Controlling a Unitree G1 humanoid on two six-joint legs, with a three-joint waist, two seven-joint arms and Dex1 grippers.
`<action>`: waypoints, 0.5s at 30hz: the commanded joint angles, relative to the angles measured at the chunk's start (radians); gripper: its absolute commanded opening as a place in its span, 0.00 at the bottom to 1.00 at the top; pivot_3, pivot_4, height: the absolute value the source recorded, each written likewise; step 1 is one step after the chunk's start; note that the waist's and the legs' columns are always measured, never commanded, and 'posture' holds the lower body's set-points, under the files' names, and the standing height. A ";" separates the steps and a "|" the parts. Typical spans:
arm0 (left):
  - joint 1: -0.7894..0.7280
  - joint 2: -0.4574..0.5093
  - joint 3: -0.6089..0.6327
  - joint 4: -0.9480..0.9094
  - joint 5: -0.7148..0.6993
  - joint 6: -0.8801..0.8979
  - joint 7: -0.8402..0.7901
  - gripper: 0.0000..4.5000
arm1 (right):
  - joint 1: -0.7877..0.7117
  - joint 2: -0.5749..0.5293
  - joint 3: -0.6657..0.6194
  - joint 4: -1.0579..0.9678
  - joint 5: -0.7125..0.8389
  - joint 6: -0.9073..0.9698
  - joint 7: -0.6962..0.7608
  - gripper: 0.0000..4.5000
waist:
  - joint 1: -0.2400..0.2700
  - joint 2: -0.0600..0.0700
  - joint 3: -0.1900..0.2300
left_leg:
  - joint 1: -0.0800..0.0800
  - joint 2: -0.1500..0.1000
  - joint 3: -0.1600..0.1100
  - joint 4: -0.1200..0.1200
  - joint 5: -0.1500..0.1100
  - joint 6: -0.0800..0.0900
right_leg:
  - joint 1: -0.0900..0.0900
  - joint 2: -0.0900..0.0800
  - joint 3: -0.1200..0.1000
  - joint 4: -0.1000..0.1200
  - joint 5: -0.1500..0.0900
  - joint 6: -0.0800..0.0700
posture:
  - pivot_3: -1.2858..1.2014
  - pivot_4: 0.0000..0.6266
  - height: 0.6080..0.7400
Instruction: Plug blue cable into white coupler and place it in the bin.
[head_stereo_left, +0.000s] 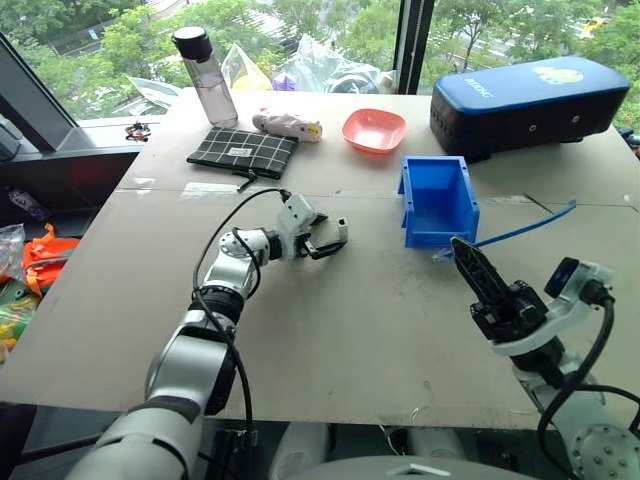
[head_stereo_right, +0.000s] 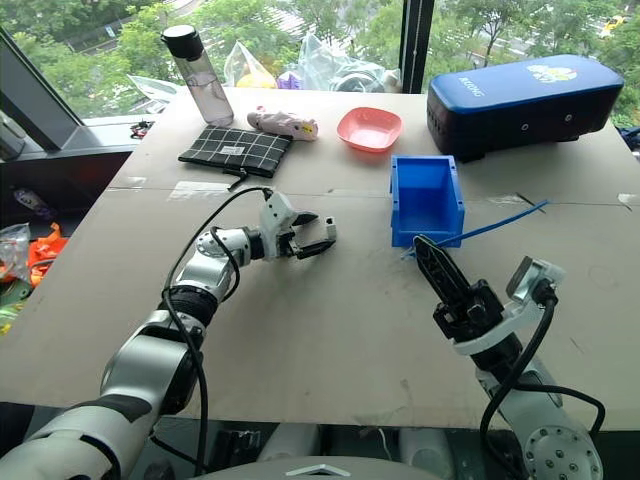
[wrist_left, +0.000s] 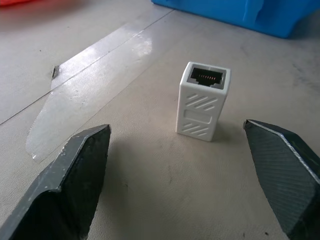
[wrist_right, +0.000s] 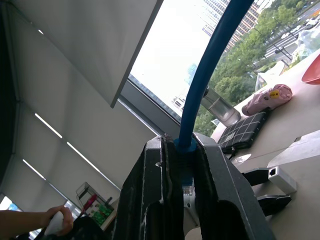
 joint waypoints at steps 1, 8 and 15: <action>-0.040 -0.014 0.007 0.093 0.032 -0.074 -0.038 0.53 | 0.020 -0.005 -0.003 -0.064 0.002 -0.023 -0.007 0.00 | 0.000 0.000 0.000 | 0.000 0.000 0.000 0.000 0.000 0.000 | 0.000 0.000 0.000 0.000 0.000 0.000 | 0.52 0.24 0.97; -0.093 -0.032 0.019 0.195 0.064 -0.133 -0.061 0.01 | 0.046 -0.012 0.000 -0.080 -0.005 -0.035 -0.015 0.00 | 0.000 -0.001 -0.001 | 0.000 0.000 0.000 0.001 0.000 0.000 | 0.001 0.000 0.000 0.001 0.000 0.000 | 0.52 0.24 0.97; -0.106 -0.025 0.028 0.213 0.086 -0.171 -0.095 0.01 | 0.047 -0.023 0.003 -0.077 -0.009 -0.040 -0.018 0.00 | 0.000 -0.001 -0.001 | 0.000 0.000 0.000 0.001 0.000 0.000 | 0.001 0.000 0.000 0.001 0.000 0.000 | 0.52 0.24 0.97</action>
